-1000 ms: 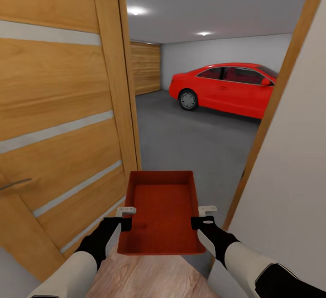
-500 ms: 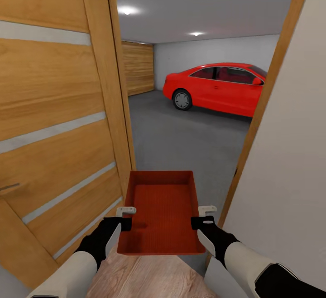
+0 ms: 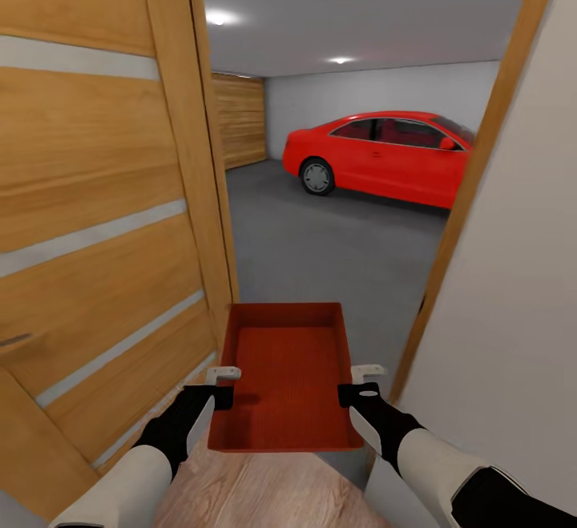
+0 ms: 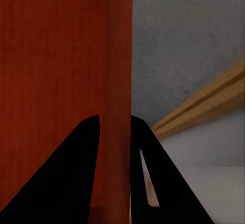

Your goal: Move the two storage containers from the living room to the garage. In the garage, place one container on the floor and stack the other container on top of it (either order is fine).

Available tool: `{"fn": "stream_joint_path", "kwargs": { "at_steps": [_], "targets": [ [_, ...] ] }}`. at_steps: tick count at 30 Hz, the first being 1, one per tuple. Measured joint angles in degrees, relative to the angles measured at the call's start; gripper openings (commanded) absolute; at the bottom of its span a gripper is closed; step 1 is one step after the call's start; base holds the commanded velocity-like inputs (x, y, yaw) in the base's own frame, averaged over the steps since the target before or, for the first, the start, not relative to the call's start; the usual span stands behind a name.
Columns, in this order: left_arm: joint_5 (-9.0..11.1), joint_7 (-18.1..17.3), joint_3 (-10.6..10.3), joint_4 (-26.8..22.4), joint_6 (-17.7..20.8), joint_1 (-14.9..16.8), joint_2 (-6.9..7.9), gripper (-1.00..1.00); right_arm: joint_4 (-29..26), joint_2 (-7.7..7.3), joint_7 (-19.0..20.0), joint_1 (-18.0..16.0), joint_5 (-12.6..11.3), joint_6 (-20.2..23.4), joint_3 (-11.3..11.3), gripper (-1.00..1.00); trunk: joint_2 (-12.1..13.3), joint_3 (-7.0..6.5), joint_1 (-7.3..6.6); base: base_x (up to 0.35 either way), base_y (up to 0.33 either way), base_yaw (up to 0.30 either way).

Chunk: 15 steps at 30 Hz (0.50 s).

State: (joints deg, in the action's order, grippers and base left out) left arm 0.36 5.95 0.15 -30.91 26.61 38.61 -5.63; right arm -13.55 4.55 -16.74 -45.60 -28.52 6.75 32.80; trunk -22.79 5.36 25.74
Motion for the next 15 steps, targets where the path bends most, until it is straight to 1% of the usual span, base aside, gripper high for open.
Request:
{"fn": "stream_joint_path", "kwargs": {
  "at_steps": [5,7,15],
  "targets": [
    [-0.1,0.0,0.0,-0.1,0.1,0.0,0.0,-1.0,0.0,0.0,0.0,0.0,0.0,0.0,0.0,-1.0,0.0,0.0,0.0,0.091,0.298,0.0],
    [-0.1,0.0,0.0,-0.1,0.1,0.0,0.0,-1.0,0.0,0.0,0.0,0.0,0.0,0.0,0.0,-1.0,0.0,0.0,0.0,0.092,0.283,-0.072],
    [-0.1,-0.1,0.1,0.0,0.0,0.0,-0.02,-1.0,0.0,-0.01,0.0,0.0,0.0,0.0,0.0,-1.0,0.0,0.0,0.0,0.092,0.239,-0.216]
  ]
}}
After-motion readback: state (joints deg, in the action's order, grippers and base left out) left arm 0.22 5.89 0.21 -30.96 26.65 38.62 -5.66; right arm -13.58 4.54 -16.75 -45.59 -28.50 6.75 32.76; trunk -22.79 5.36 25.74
